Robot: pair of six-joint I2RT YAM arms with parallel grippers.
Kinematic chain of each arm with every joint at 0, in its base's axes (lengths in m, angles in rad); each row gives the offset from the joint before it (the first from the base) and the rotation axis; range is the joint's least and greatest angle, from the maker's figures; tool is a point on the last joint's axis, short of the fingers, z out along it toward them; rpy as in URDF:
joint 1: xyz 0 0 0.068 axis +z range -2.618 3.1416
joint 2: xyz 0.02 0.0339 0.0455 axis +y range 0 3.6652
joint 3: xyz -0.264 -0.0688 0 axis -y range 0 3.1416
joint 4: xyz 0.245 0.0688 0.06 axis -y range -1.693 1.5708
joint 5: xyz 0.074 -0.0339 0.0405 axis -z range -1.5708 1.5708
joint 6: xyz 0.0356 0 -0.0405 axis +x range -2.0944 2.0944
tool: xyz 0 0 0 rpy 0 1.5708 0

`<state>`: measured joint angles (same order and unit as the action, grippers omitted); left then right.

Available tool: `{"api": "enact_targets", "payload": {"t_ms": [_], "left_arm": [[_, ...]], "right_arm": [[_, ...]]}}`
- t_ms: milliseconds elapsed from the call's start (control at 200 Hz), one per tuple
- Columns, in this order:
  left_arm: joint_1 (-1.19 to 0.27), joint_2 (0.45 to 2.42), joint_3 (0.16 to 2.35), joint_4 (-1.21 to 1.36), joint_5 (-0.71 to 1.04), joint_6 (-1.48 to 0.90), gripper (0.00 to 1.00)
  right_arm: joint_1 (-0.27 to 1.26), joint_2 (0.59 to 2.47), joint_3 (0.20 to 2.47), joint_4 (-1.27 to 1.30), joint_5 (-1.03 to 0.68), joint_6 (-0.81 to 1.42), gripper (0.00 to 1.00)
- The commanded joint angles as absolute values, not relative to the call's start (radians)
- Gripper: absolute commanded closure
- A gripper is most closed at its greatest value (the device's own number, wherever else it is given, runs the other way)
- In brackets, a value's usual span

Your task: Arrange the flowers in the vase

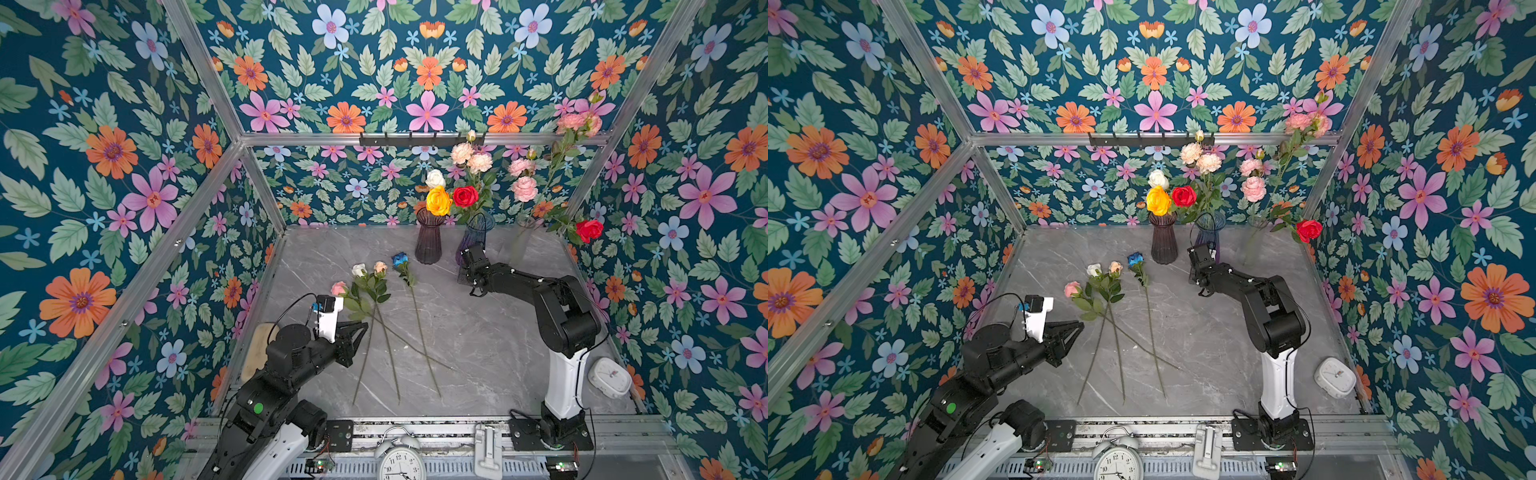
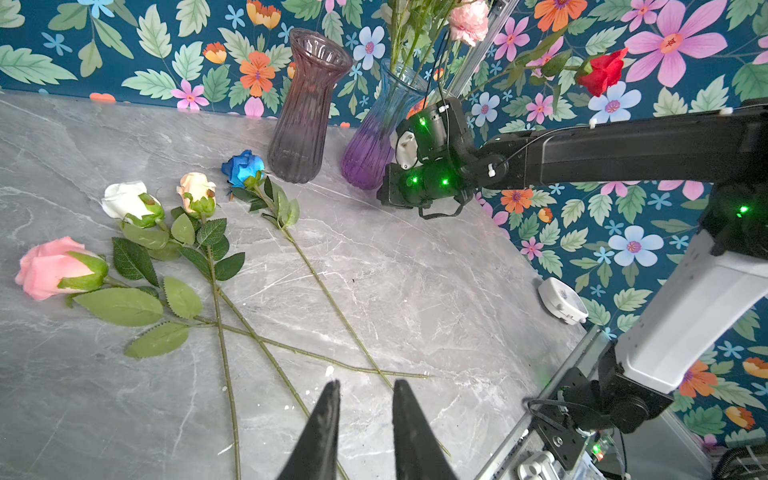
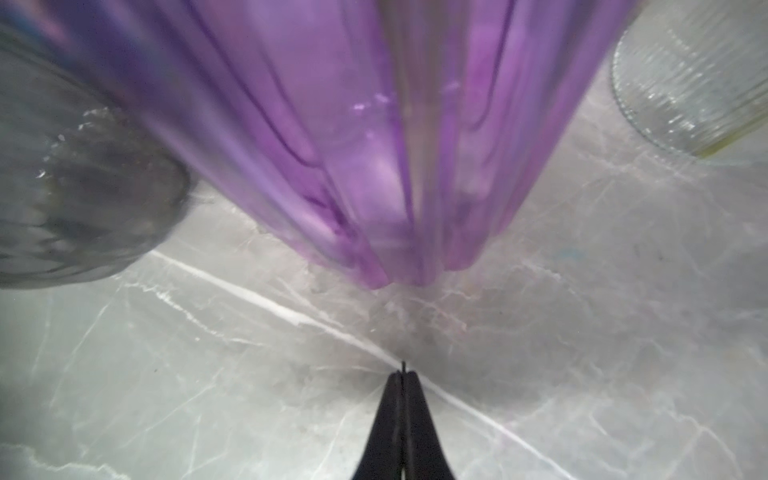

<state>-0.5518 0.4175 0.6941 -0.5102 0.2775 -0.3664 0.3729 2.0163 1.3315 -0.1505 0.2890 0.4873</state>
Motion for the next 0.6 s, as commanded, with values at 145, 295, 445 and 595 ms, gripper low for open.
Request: {"api": "enact_targets", "payload": {"t_ms": [145, 295, 445, 595], "left_arm": [[-0.551, 0.421, 0.694, -0.510, 0.267, -0.364, 0.74], [-0.551, 0.427, 0.694, -0.515, 0.250, -0.362, 0.73], [-0.551, 0.464, 0.704, -0.525, 0.246, -0.363, 0.73], [-0.551, 0.536, 0.745, -0.486, 0.261, -0.396, 0.73]], "right_arm": [[0.352, 2.025, 1.343, -0.177, 0.272, 0.542, 1.00], [0.352, 1.988, 1.301, -0.147, 0.257, 0.514, 1.00], [0.369, 1.837, 1.151, -0.107, 0.225, 0.483, 1.00], [0.370, 1.535, 0.872, -0.036, 0.185, 0.503, 1.00]]}}
